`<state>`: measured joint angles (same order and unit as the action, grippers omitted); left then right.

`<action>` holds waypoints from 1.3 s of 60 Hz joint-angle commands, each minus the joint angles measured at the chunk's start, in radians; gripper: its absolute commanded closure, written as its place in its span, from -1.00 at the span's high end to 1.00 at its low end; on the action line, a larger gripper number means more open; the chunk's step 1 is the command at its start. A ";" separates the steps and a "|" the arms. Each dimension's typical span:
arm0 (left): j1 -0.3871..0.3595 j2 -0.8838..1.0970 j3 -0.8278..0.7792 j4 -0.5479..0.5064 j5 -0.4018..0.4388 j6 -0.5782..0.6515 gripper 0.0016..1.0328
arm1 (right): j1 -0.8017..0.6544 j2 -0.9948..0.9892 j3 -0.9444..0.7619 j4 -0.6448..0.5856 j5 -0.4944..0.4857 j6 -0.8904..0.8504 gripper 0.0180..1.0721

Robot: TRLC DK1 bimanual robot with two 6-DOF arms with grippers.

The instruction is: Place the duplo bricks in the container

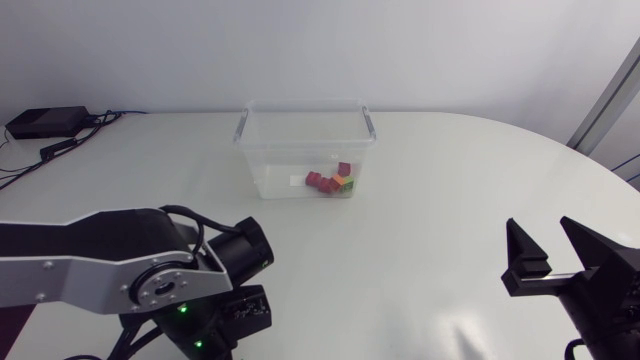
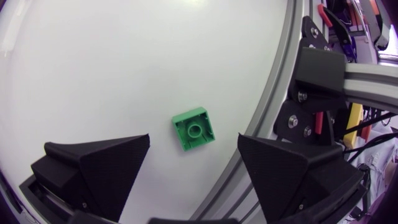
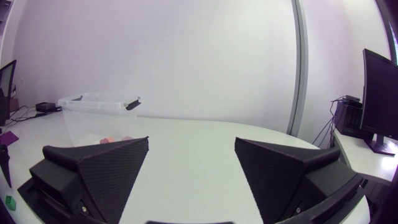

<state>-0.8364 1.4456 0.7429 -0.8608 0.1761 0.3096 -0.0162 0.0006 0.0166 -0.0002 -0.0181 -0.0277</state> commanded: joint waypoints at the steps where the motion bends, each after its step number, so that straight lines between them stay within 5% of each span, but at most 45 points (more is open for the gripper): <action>1: 0.030 0.058 0.012 0.014 0.006 -0.017 0.91 | -0.008 -0.005 -0.017 -0.006 0.009 -0.008 0.91; 24: 0.031 0.147 0.021 0.086 0.011 -0.035 0.88 | -0.008 -0.005 -0.017 -0.006 0.009 -0.008 0.91; 33: 0.016 0.167 0.015 0.098 0.011 -0.044 0.47 | -0.008 -0.005 -0.017 -0.006 0.009 -0.008 0.91; 41: -0.015 0.187 -0.005 0.100 0.011 -0.049 0.36 | -0.008 -0.005 -0.017 -0.007 0.009 -0.008 0.91; 45: -0.018 0.190 -0.008 0.109 0.011 -0.061 0.08 | -0.008 -0.005 -0.017 -0.006 0.009 -0.008 0.91; 48: -0.004 0.194 -0.010 0.124 0.011 -0.073 -0.41 | -0.008 -0.005 -0.017 -0.006 0.009 -0.009 0.91; 61: 0.003 0.177 -0.031 0.155 0.011 -0.092 -0.60 | -0.008 -0.005 -0.017 -0.006 0.009 -0.008 0.91; 78: 0.045 0.067 -0.016 0.132 0.006 -0.087 -0.61 | -0.008 -0.005 -0.017 -0.006 0.009 -0.008 0.91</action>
<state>-0.8158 1.5707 0.7307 -0.7162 0.1825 0.2352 -0.0162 0.0006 0.0166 -0.0002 -0.0181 -0.0273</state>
